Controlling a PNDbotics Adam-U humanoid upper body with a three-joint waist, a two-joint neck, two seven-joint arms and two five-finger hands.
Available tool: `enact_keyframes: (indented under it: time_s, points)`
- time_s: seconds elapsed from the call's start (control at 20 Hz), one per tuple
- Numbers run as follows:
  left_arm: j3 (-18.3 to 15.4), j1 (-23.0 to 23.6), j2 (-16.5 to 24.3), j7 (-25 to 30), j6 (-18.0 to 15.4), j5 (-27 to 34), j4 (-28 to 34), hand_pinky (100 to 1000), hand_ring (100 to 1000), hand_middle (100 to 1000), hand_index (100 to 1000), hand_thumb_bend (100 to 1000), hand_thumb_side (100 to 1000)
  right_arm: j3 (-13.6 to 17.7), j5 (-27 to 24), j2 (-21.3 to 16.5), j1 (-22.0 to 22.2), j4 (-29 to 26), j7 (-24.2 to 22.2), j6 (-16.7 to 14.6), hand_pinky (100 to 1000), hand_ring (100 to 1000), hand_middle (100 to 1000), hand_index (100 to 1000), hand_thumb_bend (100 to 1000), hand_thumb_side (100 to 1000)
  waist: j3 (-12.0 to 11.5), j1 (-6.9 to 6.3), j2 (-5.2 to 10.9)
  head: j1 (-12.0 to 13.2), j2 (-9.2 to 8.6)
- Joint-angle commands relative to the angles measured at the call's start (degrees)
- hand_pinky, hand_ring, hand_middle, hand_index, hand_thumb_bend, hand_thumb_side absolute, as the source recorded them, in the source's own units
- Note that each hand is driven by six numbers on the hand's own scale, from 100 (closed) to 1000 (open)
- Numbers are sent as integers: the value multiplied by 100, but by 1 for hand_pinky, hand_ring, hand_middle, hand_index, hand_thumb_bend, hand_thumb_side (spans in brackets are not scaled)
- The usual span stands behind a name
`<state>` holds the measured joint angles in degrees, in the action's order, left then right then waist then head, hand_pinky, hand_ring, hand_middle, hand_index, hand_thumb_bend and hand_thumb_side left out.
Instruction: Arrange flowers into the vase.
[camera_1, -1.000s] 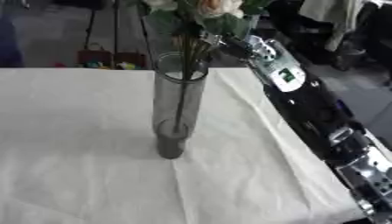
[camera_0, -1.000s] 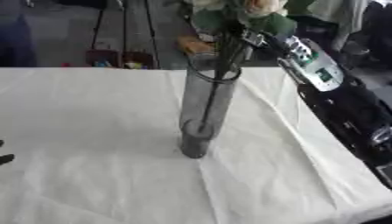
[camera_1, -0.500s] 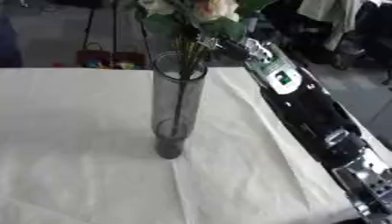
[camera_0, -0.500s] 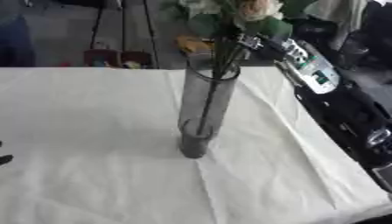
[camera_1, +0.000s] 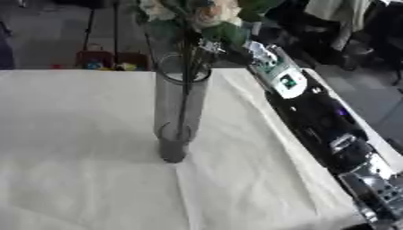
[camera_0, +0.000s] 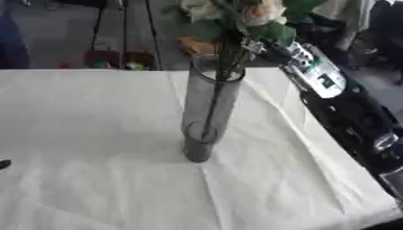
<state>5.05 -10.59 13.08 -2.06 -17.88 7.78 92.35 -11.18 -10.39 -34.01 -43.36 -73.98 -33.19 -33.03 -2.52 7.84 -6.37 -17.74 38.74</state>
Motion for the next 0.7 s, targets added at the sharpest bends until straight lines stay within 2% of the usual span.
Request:
enact_keyframes:
  time_s: [0.05, 0.25, 0.7]
  points:
    - [9, -71, 3, 24, -10, 15, 87, 731, 954, 676, 812, 925, 771, 129, 63, -116, -86, -169, -1878, -1894, 1000, 1000, 1000, 1000, 192, 946, -2, -40, 55, -16, -47]
    - [10, -76, 1, 28, -11, 14, 86, 731, 954, 676, 812, 925, 771, 139, 179, -121, -87, -278, -1878, -1894, 1000, 1000, 1000, 1000, 250, 934, 1, -36, 51, -16, -51]
    - [17, -85, -3, 40, -10, 14, 88, 731, 954, 677, 813, 924, 771, 48, 408, -83, -79, -228, -1878, -1894, 1000, 1000, 1000, 1000, 223, 968, -19, -37, 44, -27, -57]
